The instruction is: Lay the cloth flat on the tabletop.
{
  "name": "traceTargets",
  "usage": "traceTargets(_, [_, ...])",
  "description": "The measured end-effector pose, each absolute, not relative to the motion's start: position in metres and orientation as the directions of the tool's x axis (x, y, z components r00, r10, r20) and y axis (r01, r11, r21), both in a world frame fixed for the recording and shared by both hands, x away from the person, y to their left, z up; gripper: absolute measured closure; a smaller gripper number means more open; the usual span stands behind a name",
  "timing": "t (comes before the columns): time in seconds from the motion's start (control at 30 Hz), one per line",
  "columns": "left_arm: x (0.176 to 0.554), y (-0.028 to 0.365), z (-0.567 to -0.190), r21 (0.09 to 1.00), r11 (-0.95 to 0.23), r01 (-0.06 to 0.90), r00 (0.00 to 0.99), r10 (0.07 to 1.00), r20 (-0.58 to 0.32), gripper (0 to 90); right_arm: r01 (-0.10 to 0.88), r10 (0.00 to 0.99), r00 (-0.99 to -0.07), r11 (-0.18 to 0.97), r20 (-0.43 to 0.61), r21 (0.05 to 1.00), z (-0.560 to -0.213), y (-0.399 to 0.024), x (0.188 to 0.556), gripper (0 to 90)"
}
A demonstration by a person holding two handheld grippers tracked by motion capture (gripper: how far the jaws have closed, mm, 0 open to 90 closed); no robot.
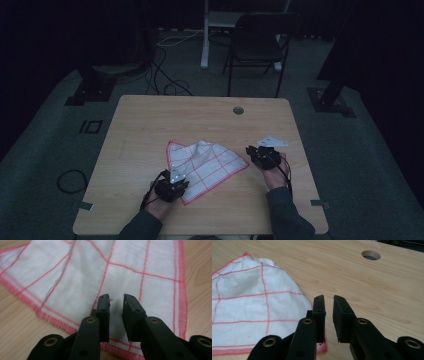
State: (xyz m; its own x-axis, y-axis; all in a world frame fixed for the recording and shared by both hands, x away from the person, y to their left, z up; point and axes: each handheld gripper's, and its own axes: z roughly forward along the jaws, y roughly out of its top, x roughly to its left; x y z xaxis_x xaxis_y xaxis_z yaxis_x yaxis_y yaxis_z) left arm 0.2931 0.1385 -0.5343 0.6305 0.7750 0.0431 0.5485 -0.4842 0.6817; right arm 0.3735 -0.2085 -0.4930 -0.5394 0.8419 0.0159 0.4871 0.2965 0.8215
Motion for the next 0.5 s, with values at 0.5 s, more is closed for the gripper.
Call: traceTargets(0.5, [0.304, 0.173, -0.534, 0.683, -0.437, 0.585, 0.549, 0.833, 0.062, 71.9, 0.509, 0.804, -0.593, 0.321, 0.055, 0.798, -0.512, -0.158, 0.39, 75.7])
